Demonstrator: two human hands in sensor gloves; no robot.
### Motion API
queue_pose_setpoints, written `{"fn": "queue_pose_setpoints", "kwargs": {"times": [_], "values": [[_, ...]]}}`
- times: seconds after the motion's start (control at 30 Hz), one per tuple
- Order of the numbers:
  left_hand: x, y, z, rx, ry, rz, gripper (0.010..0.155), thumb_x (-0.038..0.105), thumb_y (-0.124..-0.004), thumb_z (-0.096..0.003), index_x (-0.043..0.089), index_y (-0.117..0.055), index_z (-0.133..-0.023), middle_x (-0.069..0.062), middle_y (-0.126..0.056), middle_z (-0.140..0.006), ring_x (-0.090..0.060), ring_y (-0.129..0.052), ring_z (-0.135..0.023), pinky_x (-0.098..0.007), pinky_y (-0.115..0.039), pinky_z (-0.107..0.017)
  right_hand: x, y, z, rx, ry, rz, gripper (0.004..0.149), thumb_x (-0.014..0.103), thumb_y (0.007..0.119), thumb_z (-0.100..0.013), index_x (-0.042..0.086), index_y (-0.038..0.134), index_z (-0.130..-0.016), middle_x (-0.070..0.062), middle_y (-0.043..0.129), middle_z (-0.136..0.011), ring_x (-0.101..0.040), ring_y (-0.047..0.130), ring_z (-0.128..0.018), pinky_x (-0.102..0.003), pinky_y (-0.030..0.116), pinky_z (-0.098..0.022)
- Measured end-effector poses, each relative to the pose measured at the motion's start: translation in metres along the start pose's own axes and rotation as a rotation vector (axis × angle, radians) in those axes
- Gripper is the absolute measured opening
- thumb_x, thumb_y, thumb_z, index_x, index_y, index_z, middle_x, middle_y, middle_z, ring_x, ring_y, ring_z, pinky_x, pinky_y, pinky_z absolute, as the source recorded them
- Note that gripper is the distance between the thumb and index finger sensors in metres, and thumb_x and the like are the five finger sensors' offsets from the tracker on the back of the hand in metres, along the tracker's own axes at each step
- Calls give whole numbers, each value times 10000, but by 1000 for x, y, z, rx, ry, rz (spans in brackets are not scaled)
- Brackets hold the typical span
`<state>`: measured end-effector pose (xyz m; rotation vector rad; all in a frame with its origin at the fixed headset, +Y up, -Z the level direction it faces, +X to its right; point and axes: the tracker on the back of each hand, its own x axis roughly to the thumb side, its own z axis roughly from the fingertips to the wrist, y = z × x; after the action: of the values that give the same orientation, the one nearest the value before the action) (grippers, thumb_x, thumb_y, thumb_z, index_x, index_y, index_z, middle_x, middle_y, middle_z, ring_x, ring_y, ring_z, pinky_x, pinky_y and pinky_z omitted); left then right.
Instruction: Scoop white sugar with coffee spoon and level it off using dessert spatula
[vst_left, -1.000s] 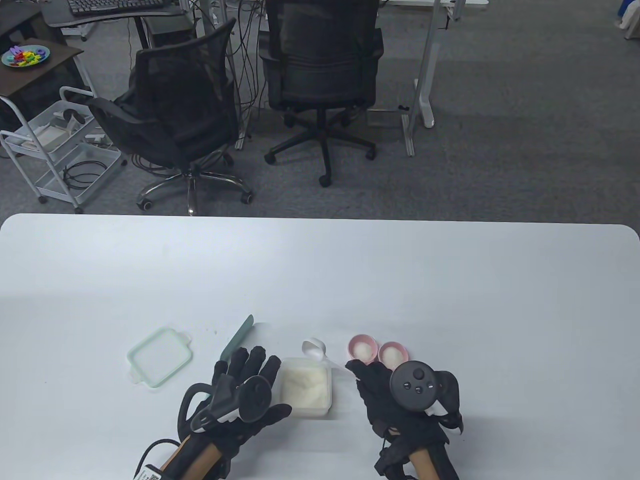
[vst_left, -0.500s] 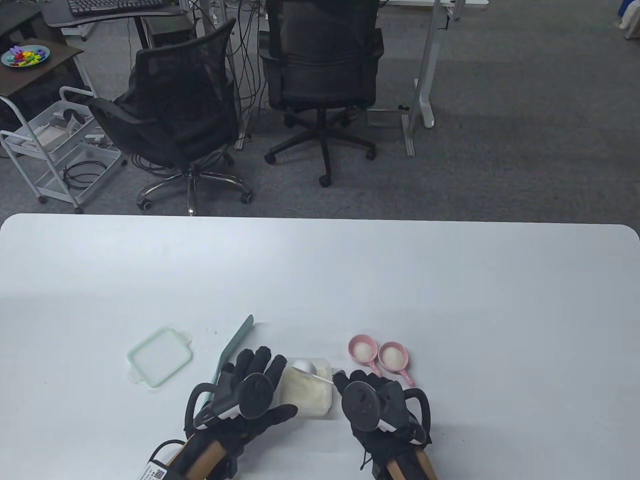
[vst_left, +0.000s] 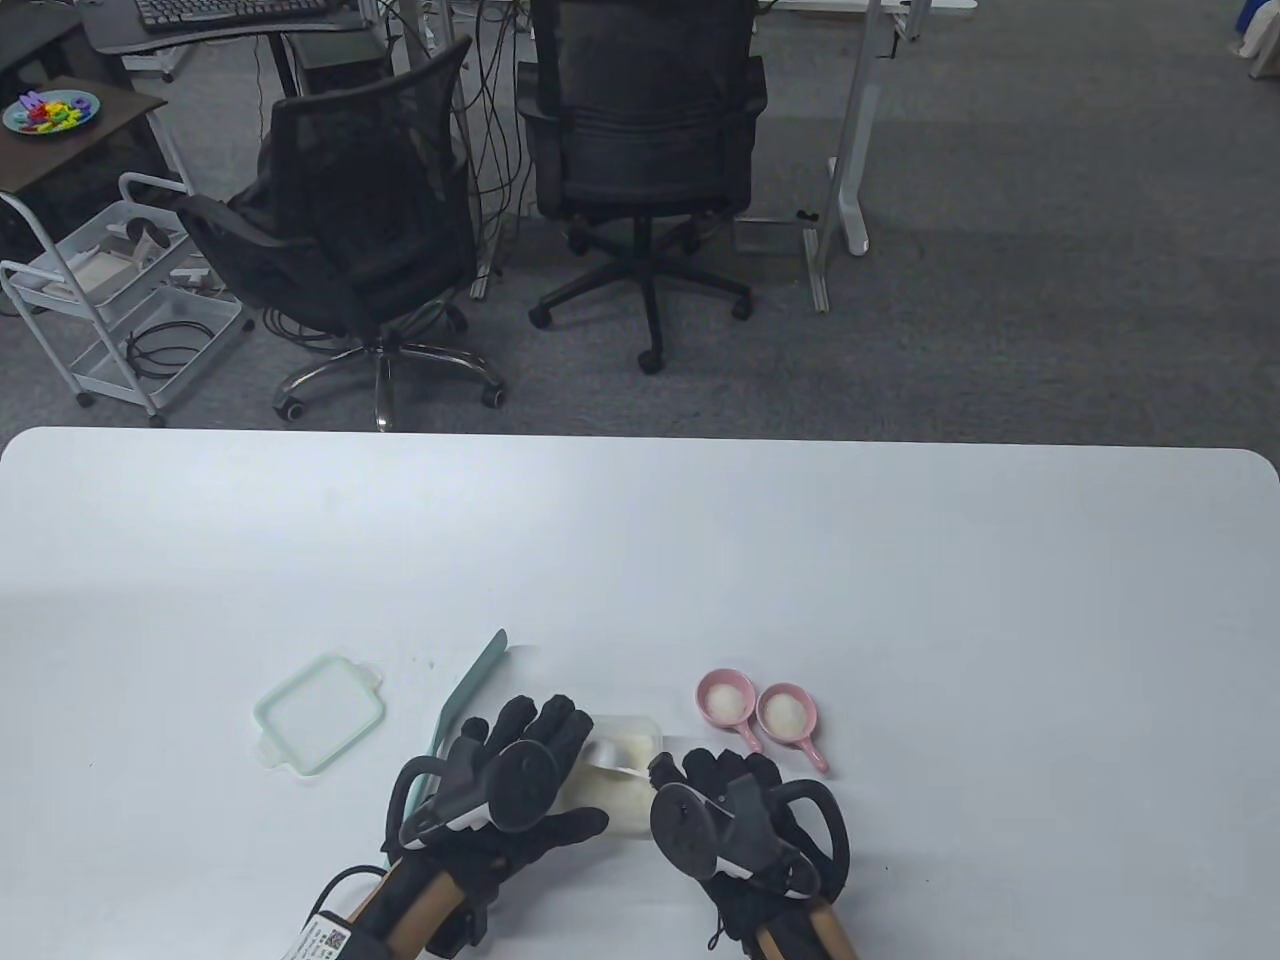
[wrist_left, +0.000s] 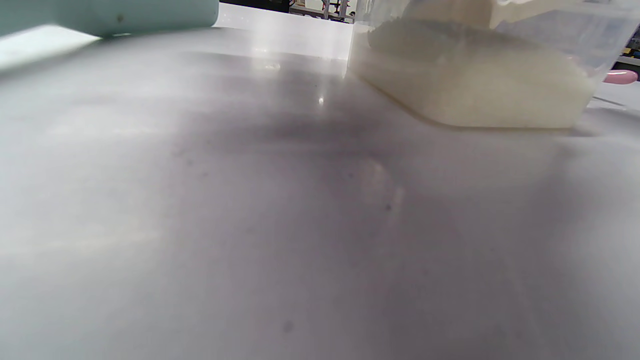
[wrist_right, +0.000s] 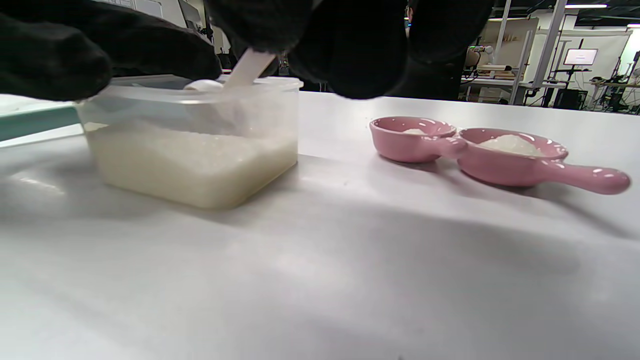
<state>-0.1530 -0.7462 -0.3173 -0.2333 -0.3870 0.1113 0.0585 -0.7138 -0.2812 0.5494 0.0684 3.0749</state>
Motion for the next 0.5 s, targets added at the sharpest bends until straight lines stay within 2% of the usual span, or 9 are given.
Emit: {"fn": "queue_pose_setpoints", "kwargs": {"times": [0.3,0.5], "values": [[0,-1,0,1,1,-6,958,808,-568,-443,376,-221,-1224,69,-204,-1334,-411,-318,-1253,-692,-335,-826,-13,1,-2,59,-24,-184,482,218,708,-608,177,654,-1085,-107,824,-909,-276,885,-692,-602,631,-726],[1,-1,0,5,4,-11,959,809,-564,-438,377,-222,-1223,66,-208,-1333,-414,-327,-1251,-689,-340,-826,-26,4,-4,127,-46,-405,484,223,696,-613,129,657,-1086,-115,848,-864,-269,896,-649,-606,653,-702]]}}
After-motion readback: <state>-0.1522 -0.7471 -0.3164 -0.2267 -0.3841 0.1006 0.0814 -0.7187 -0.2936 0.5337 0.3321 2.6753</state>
